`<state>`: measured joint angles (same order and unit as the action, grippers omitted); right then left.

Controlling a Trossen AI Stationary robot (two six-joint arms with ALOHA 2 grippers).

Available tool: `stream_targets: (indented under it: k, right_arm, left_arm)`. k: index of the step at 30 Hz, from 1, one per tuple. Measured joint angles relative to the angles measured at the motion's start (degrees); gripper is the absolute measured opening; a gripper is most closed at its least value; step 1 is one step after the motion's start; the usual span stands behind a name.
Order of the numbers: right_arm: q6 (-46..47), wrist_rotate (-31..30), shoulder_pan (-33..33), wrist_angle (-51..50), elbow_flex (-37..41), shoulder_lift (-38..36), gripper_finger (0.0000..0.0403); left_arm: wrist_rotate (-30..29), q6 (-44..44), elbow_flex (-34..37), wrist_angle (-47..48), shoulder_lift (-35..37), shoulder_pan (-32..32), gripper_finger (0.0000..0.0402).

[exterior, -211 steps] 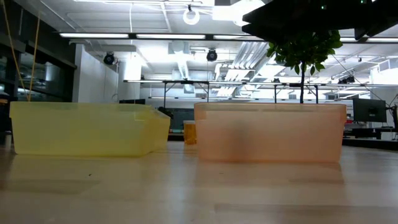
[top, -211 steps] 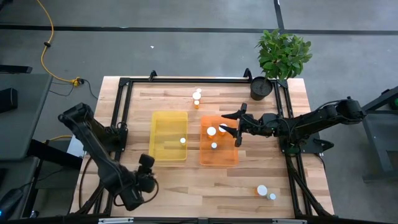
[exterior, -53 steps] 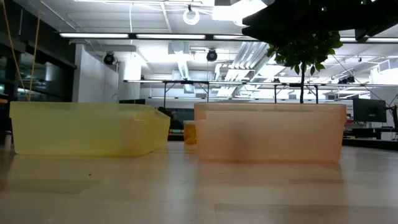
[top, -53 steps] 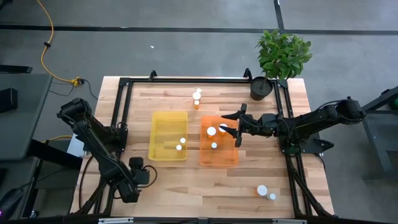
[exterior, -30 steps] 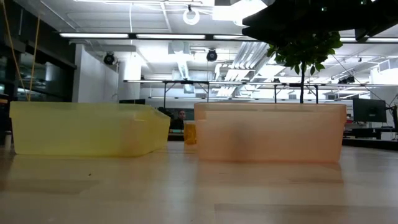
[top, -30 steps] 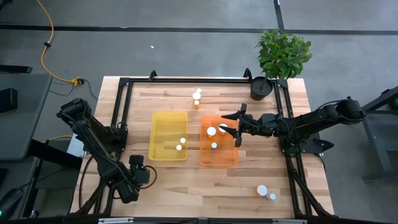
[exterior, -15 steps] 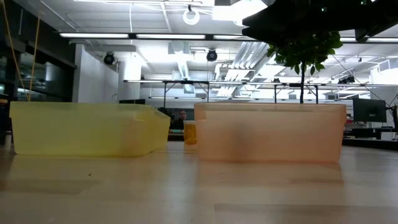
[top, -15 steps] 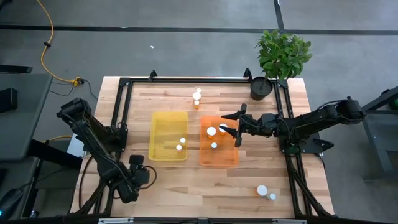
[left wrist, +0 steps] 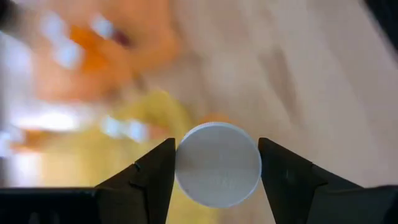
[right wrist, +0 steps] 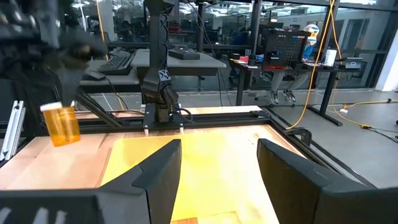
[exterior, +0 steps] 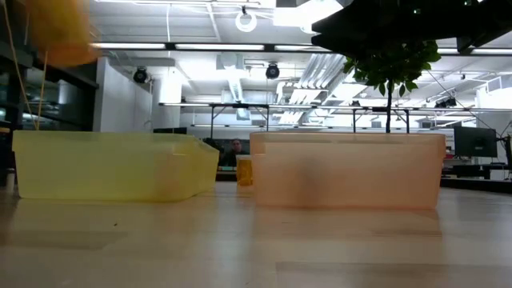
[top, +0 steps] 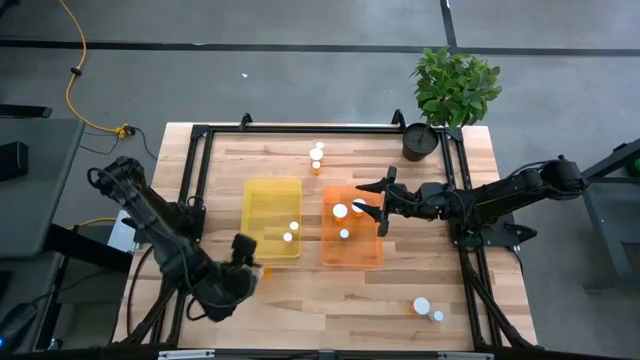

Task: Pick and place medicine bottles into bin by pill shape (circle, oval)
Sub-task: Put the pink bottle pill into the left bin

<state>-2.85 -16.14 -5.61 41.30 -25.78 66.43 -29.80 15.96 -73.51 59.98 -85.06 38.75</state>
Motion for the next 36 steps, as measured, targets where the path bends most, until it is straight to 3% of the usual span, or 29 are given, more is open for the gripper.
stream_targets:
  k: [3,6,11,16,22,25,29,36]
  right_arm:
    - [-0.04,0.0,0.0,0.02,0.0,0.0,0.0204]
    - [-0.14,0.0,0.0,0.04,0.0,0.0,0.0204]
    - [-1.26,0.0,0.0,0.57,0.0,0.0,0.0204]
    - [-3.25,0.02,0.0,2.54,0.0,-0.6,0.0204]
    - [-3.63,0.0,-0.04,2.91,0.0,-0.96,0.0204]
    - [-3.63,0.0,-0.04,1.97,0.0,-1.07,0.0204]
    - [-3.61,0.02,-0.04,2.4,0.0,-1.44,0.0204]
    - [-3.62,0.02,-0.04,2.12,0.0,-1.51,0.0204]
  left_arm:
    - [-3.13,-9.13,-1.36,-0.96,0.02,-5.48,0.0188]
    - [-2.27,-17.84,-1.32,-5.02,0.0,-12.48,0.0189]
    - [9.74,-32.52,-1.32,-21.78,-1.29,-23.91,0.0189]
    - [13.48,-42.77,-1.3,-28.52,-6.78,-31.41,0.0189]
    - [18.9,-46.69,-2.66,-33.1,-14.96,-36.01,0.0189]
    - [17.19,-48.32,-4.92,-31.45,-17.97,-36.18,0.0189]
    - [15.49,-48.82,-7.19,-29.85,-18.75,-36.96,0.0189]
    - [20.68,-46.41,-7.14,-27.29,-19.86,-39.2,0.0189]
